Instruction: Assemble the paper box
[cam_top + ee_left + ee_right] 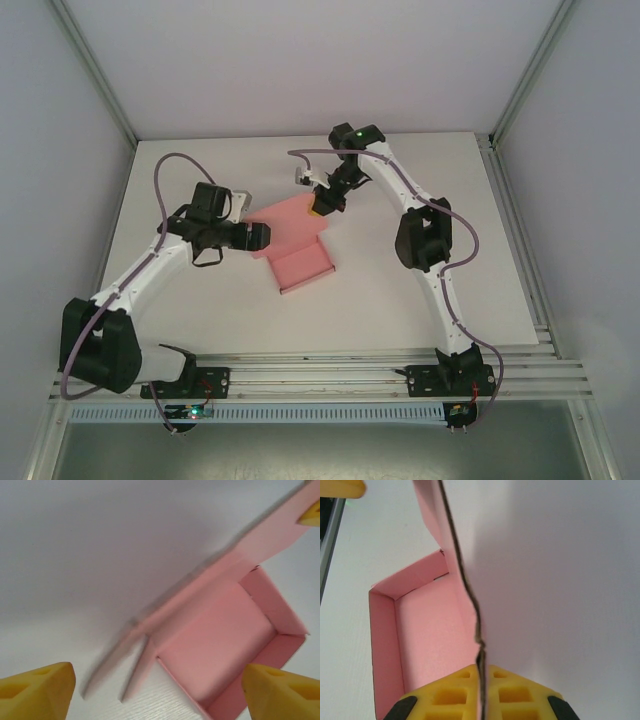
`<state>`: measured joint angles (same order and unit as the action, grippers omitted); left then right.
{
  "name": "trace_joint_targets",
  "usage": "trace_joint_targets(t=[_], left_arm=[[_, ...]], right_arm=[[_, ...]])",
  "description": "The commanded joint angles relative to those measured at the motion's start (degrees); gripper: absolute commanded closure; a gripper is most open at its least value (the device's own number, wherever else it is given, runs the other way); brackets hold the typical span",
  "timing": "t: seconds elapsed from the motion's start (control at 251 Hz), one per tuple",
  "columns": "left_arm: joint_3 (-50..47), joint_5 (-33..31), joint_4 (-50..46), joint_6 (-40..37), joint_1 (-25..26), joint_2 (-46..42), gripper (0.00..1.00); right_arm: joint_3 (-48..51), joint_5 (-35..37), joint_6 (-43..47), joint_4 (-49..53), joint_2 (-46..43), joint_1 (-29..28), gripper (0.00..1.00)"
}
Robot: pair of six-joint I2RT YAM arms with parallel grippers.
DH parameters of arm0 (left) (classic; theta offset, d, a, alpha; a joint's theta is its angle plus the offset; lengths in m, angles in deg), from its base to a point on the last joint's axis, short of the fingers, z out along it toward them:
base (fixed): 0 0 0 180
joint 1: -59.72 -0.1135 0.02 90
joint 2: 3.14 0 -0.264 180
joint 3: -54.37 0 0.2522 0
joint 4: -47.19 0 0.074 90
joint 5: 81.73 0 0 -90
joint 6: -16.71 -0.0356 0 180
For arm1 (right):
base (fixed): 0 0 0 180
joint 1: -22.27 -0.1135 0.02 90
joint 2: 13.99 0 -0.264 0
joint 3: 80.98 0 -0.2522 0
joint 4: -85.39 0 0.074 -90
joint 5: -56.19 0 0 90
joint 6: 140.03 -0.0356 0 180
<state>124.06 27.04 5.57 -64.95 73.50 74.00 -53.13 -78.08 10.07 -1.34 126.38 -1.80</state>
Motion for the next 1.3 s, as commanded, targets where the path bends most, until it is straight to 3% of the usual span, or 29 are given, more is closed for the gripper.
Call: trace_joint_targets(t=[0.0,0.104,0.231,0.343,0.479,0.607,0.69,0.73,0.762,0.822,0.942,1.165,1.297], left_arm=[[2.2,-4.7,-1.6,-7.6,-0.1,0.5,0.23],[1.8,-2.6,0.7,-10.9,-0.4,1.5,0.42],[1.2,3.6,1.8,-11.9,-0.4,3.2,0.44],[1.3,5.3,2.6,-11.1,-0.4,5.2,0.48],[2.4,9.0,2.2,-11.0,-0.4,6.9,0.74],[1.8,10.9,4.2,-10.9,-0.4,6.6,0.75],[1.0,11.5,7.2,-9.4,-0.4,6.5,0.81],[1.1,9.9,8.1,-7.9,-0.4,6.6,0.88],[1.4,7.8,8.1,-6.8,-0.4,6.7,1.0],[2.5,3.9,6.6,-6.5,-0.3,6.8,1.0],[3.7,3.3,4.2,-9.1,-0.3,6.5,1.0],[4.5,8.1,3.1,-13.9,-0.3,6.2,1.0],[5.1,7.6,2.8,-14.6,-0.3,6.5,1.0]], right_arm=[[2.9,0.8,2.0,0.6,-3.7,0.9,0.96],[6.3,1.2,0.1,-2.8,-5.9,1.1,0.96],[12.0,1.1,-3.5,-8.8,-9.0,1.8,0.96],[16.1,0.1,-4.8,-12.1,-10.8,2.1,0.96],[18.4,1.1,-7.5,-14.7,-11.5,2.4,0.95],[21.4,-0.2,-9.4,-17.2,-12.8,2.4,0.95],[25.8,1.2,-11.3,-21.3,-15.0,1.9,0.95],[27.6,2.7,-12.9,-23.3,-16.0,1.8,0.93],[29.0,3.9,-14.3,-24.8,-16.9,1.7,0.92],[30.9,6.6,-16.9,-26.9,-18.6,1.8,0.85],[33.0,10.1,-18.8,-27.9,-21.3,2.3,0.77],[33.5,8.3,-16.7,-26.2,-22.4,1.8,0.74],[30.3,8.9,-16.8,-25.0,-20.2,0.6,0.77]])
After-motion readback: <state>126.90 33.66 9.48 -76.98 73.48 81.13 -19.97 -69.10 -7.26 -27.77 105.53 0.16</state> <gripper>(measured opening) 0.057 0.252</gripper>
